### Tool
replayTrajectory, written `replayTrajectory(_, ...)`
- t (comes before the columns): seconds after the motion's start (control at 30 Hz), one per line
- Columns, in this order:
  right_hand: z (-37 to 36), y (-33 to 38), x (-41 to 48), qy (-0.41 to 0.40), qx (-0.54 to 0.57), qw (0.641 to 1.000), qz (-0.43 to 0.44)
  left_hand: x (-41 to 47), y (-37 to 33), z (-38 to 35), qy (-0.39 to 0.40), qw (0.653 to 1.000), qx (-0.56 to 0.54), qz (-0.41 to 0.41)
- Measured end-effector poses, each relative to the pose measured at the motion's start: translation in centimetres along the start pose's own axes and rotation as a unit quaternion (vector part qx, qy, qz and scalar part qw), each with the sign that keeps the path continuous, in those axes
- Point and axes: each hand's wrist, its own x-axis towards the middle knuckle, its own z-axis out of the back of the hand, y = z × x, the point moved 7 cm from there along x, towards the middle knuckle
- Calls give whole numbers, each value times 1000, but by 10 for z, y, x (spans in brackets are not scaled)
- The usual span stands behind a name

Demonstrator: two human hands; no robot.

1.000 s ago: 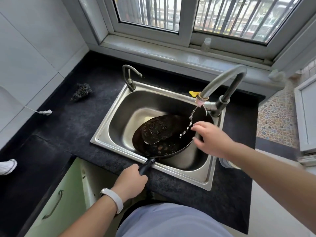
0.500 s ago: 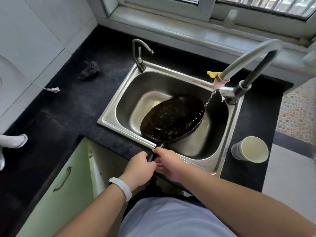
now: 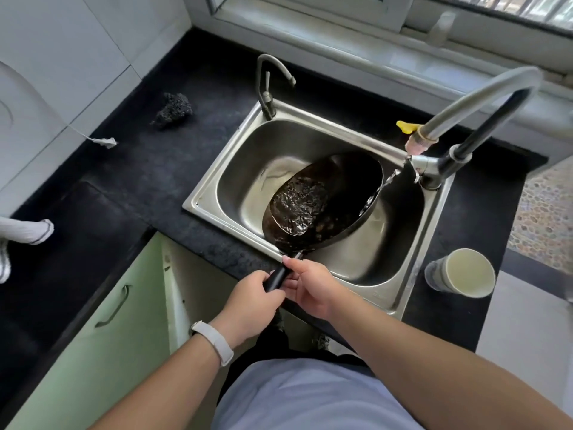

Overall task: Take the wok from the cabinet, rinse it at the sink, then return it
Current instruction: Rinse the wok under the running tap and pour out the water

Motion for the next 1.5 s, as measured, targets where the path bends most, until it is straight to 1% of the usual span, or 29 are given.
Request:
replayTrajectory(0.2, -16, 14, -11, 2, 12, 999, 31, -6, -5, 9, 11, 999, -40, -7)
replayTrajectory(0.4, -34, 28, -18, 6, -69, 996, 57, -12, -6, 22, 43, 993, -108, -2)
replayTrajectory(0.5, -43, 33, -22, -12, -89, 993, 72, -13, -6, 28, 61, 985, -163, -2)
replayTrajectory(0.7, -62, 38, -28, -34, -128, 985, 107, -20, -1, 38, 99, 966, -237, -12)
replayTrajectory(0.87, -77, 36, -31, -46, -164, 977, 128, -26, 7, 47, 142, 937, -320, -2)
replayTrajectory(1.07, -91, 33, -32, -76, -201, 964, 156, -32, 16, 50, 208, 873, -441, 31)
replayTrajectory(1.2, -92, 28, -32, -103, -198, 960, 171, -33, 20, 48, 229, 853, -468, 42)
replayTrajectory(1.27, -93, 27, -33, -105, -197, 959, 175, -33, 22, 48, 236, 852, -466, 42)
replayTrajectory(1.37, -93, 27, -34, -112, -200, 958, 173, -30, 21, 51, 241, 862, -445, 31)
replayTrajectory(1.43, -91, 27, -35, -120, -193, 959, 172, -29, 19, 52, 242, 877, -415, 18)
replayTrajectory(1.5, -89, 25, -36, -121, -180, 961, 169, -29, 16, 54, 236, 901, -364, -2)
